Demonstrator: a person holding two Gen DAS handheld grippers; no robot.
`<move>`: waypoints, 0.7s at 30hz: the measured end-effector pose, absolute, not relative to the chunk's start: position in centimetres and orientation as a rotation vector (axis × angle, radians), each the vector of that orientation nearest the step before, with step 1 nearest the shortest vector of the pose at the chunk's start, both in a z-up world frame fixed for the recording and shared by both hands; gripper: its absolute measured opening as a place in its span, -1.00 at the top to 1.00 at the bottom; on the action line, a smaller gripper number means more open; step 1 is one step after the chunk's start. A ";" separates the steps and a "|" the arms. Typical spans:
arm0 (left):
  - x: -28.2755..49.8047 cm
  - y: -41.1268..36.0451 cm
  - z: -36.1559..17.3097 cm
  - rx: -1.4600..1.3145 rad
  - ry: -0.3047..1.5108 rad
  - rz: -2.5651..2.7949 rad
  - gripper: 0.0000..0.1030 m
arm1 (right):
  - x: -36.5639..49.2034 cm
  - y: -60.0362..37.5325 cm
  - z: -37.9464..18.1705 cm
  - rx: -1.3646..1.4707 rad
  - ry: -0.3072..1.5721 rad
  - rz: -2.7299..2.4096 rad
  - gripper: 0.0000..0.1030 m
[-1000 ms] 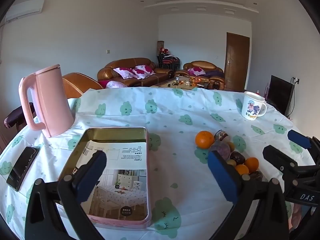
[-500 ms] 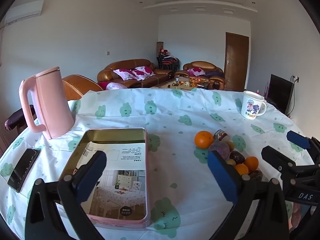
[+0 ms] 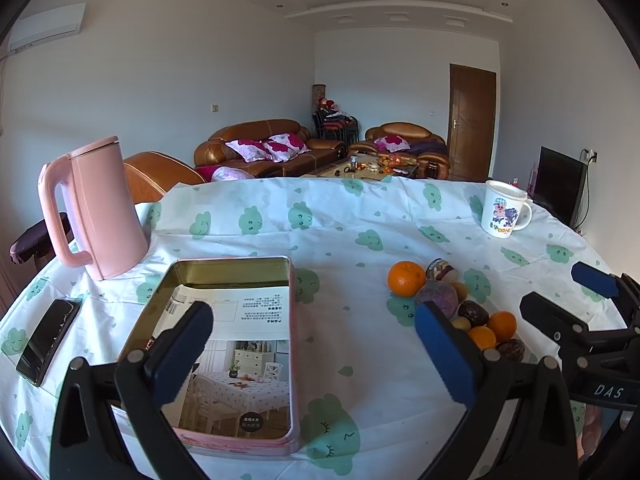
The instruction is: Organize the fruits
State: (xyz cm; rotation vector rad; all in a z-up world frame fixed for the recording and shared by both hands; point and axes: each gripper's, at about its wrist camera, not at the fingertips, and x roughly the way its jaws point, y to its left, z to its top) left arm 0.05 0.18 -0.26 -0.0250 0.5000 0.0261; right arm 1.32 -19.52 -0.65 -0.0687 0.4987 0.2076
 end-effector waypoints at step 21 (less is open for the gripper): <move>0.0 0.0 -0.3 -0.019 0.499 0.027 -1.00 | 1.4 -19.5 -0.8 -0.066 0.503 0.210 -0.98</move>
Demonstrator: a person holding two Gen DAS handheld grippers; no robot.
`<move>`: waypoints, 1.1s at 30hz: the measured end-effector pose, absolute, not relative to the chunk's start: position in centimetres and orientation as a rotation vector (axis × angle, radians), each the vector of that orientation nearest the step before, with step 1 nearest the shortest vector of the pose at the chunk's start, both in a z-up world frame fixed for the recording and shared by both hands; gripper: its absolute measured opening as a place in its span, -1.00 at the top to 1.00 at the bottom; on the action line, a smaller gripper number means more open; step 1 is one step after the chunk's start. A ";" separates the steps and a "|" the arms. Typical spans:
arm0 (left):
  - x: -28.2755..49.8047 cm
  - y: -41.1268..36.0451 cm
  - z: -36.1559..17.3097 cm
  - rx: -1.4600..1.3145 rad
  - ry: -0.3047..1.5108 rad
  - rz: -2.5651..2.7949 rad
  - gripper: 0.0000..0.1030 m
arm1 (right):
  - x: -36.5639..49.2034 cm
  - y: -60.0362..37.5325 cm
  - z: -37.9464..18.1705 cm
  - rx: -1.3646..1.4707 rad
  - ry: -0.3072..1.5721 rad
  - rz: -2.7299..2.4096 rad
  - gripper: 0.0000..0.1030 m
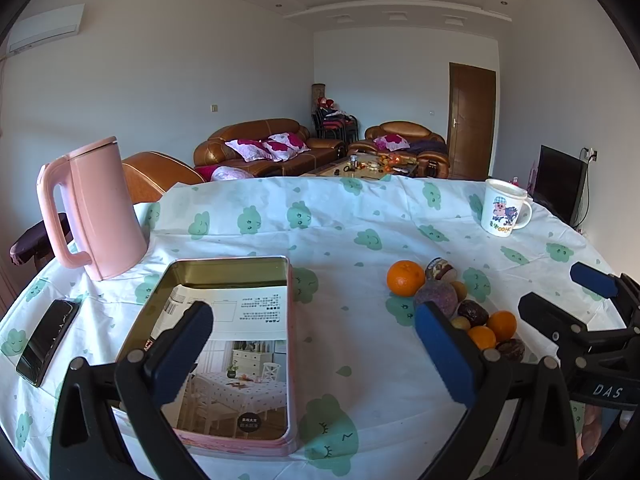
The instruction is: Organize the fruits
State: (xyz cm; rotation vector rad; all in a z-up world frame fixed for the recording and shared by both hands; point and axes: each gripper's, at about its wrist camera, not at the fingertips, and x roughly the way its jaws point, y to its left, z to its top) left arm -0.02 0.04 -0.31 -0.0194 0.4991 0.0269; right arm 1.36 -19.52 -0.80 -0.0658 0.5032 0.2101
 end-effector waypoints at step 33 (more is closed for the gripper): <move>0.4 -0.7 -1.4 0.006 0.526 0.020 -1.00 | 1.7 -20.0 -2.4 -0.049 0.525 0.225 -0.98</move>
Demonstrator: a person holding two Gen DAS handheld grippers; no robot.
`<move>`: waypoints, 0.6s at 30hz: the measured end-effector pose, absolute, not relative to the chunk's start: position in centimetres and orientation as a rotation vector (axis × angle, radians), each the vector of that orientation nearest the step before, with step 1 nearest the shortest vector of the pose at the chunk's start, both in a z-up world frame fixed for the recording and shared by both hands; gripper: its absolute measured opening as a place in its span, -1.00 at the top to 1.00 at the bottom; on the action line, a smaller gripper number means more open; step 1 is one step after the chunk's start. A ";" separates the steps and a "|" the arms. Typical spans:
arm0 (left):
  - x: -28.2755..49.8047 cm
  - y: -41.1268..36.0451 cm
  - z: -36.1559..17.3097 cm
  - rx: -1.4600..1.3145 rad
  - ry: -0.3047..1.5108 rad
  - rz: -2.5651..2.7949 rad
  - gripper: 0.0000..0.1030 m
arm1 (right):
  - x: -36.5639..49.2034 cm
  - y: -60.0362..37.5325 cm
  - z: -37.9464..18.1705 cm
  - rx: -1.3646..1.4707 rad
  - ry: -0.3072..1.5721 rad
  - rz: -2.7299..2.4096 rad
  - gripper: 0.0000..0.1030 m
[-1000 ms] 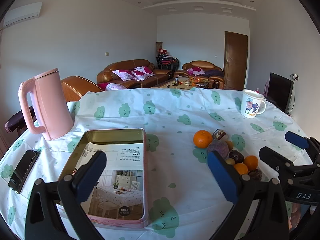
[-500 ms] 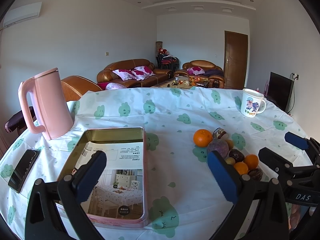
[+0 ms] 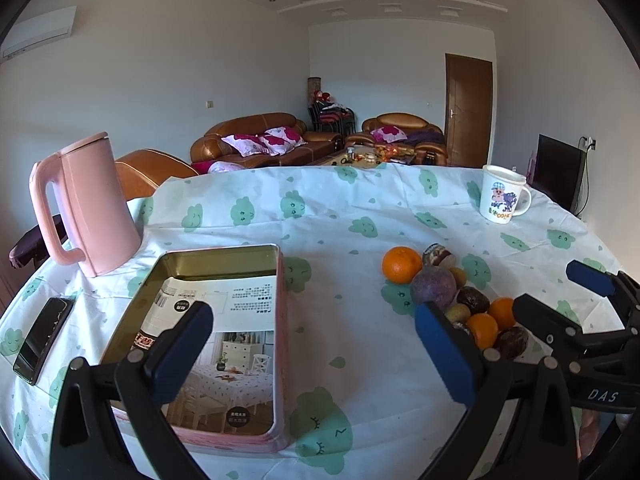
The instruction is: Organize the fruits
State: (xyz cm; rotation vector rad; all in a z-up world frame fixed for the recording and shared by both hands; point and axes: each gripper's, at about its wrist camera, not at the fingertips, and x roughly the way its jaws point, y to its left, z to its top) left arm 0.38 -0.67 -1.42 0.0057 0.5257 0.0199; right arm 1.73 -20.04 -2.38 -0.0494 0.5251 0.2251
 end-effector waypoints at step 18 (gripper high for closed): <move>1.5 -2.8 -3.8 0.042 0.575 -0.029 -1.00 | 2.7 -20.5 -6.6 -0.043 0.674 0.316 -0.26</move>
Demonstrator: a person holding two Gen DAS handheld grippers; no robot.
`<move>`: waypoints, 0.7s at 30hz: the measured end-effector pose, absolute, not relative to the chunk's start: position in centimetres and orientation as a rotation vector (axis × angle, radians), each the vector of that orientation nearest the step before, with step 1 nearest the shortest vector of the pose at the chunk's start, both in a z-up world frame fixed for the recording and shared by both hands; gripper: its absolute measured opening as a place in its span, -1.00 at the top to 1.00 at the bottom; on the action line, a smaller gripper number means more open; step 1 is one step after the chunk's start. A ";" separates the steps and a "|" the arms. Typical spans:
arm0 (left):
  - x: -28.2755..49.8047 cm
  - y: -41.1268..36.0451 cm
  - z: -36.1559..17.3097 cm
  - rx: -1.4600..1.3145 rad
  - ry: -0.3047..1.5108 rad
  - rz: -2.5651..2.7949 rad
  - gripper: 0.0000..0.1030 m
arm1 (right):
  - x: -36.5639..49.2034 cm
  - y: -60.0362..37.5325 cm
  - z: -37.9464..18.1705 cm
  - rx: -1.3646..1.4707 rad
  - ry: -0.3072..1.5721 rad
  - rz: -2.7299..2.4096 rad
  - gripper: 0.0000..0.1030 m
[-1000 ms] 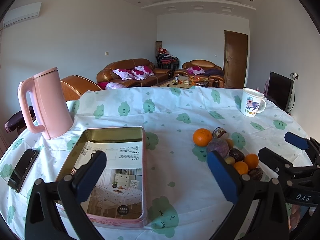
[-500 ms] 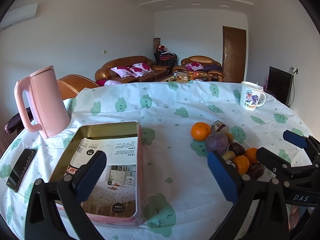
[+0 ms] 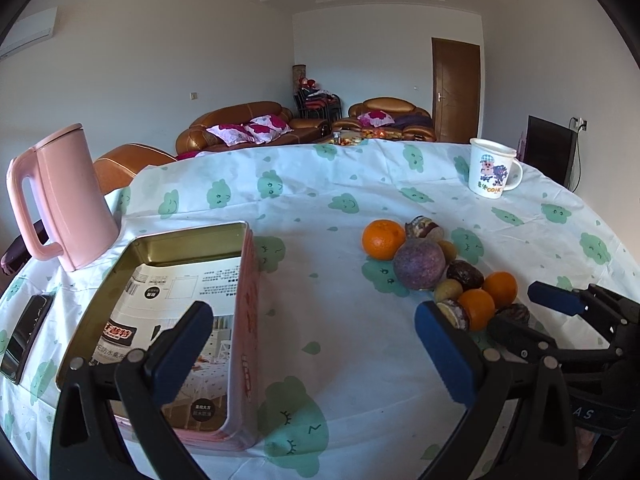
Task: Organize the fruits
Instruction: 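Grasp a dark brown round fruit with the right tool while the left tool grasps a small jar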
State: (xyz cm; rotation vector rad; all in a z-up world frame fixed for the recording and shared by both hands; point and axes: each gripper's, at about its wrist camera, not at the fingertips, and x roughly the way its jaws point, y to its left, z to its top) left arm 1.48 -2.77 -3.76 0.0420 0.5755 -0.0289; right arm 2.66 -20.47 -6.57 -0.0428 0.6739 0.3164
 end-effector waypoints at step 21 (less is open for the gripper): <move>2.9 -6.6 -4.9 0.027 0.660 -0.169 -0.99 | 2.7 -22.1 -7.2 0.002 0.710 0.357 0.15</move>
